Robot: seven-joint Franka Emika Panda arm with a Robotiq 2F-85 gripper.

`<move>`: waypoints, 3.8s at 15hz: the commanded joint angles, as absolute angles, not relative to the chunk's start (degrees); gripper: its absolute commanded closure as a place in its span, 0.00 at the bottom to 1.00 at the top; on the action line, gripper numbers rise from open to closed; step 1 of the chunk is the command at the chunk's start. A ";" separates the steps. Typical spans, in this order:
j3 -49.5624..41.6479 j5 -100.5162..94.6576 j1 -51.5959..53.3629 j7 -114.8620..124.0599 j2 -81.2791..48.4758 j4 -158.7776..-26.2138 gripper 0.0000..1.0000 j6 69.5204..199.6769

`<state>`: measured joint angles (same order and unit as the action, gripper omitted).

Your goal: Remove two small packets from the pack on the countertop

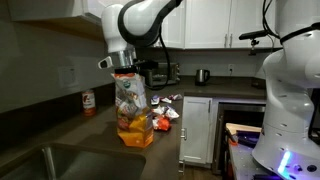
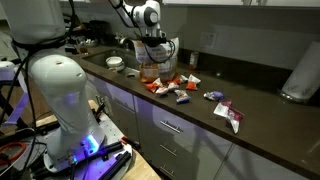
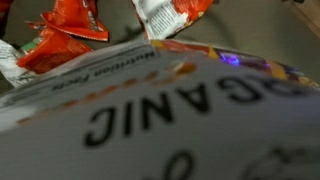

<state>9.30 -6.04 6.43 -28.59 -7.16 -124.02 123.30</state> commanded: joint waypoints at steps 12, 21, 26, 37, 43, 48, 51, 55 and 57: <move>8.23 -6.12 6.85 -26.78 2.65 -124.00 0.91 118.43; 8.17 -7.27 6.99 -20.61 3.69 -124.13 0.91 110.35; 7.89 -8.04 6.82 -15.73 5.10 -124.06 0.91 110.13; 9.31 -22.45 7.71 -7.29 4.52 -118.28 0.91 104.29; 10.99 -31.50 8.58 -3.20 4.79 -116.61 0.91 102.39; 12.46 -43.51 9.46 5.03 5.70 -117.73 0.91 101.15; 11.18 -35.15 9.66 0.25 6.18 -117.21 0.91 102.98; 9.42 -20.30 9.33 -9.58 7.53 -117.27 0.91 106.63; 8.71 -14.74 9.31 -12.53 8.07 -117.14 0.91 106.33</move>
<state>10.00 -21.60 9.27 -7.09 6.50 -117.30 106.07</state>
